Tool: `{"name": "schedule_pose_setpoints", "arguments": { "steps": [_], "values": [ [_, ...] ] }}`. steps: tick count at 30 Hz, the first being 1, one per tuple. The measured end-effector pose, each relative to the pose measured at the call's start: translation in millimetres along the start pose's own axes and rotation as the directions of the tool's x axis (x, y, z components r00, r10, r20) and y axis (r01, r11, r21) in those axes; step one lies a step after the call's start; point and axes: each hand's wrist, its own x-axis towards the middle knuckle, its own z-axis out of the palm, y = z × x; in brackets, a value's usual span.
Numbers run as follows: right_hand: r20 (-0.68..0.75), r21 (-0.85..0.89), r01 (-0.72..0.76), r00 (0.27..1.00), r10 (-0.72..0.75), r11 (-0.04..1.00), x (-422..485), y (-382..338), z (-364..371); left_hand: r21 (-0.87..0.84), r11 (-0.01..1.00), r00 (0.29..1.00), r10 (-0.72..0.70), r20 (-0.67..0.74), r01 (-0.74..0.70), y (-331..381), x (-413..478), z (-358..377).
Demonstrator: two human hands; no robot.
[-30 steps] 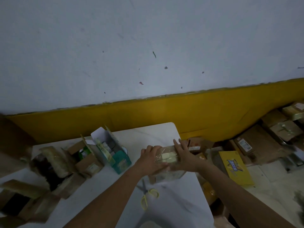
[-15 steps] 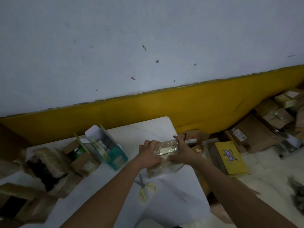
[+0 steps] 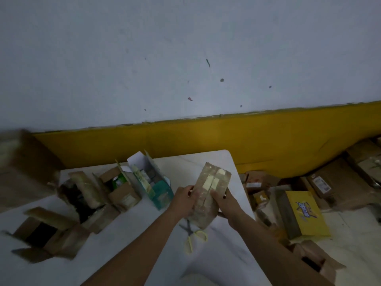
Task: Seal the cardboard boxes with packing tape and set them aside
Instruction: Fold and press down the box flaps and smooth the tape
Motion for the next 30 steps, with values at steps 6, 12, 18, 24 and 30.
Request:
{"name": "schedule_pose_setpoints", "arguments": {
  "steps": [6,12,18,24,30],
  "values": [
    [-0.14,-0.371,0.03,0.986,-0.088,0.928,8,-16,15,-0.203,0.97,0.991,-0.134,0.014,0.134,-7,-1,-26],
    [0.053,-0.821,0.484,0.592,-0.804,0.302,-38,-43,70,-0.202,0.979,0.991,-0.001,-0.133,-0.026,-56,-65,-72],
    [0.692,-0.513,0.852,0.484,-0.535,0.106,-68,17,192,-0.373,0.885,0.771,-0.437,-0.463,0.278,-185,-195,-112],
    [0.853,-0.516,0.848,0.495,0.165,0.124,-69,116,259,-0.684,0.413,0.186,-0.905,-0.383,0.602,-301,-276,-74],
    [0.762,-0.617,0.785,0.579,0.289,0.053,-64,152,289,-0.631,0.372,0.41,-0.907,-0.093,0.681,-390,-259,-32]
  ]
}}
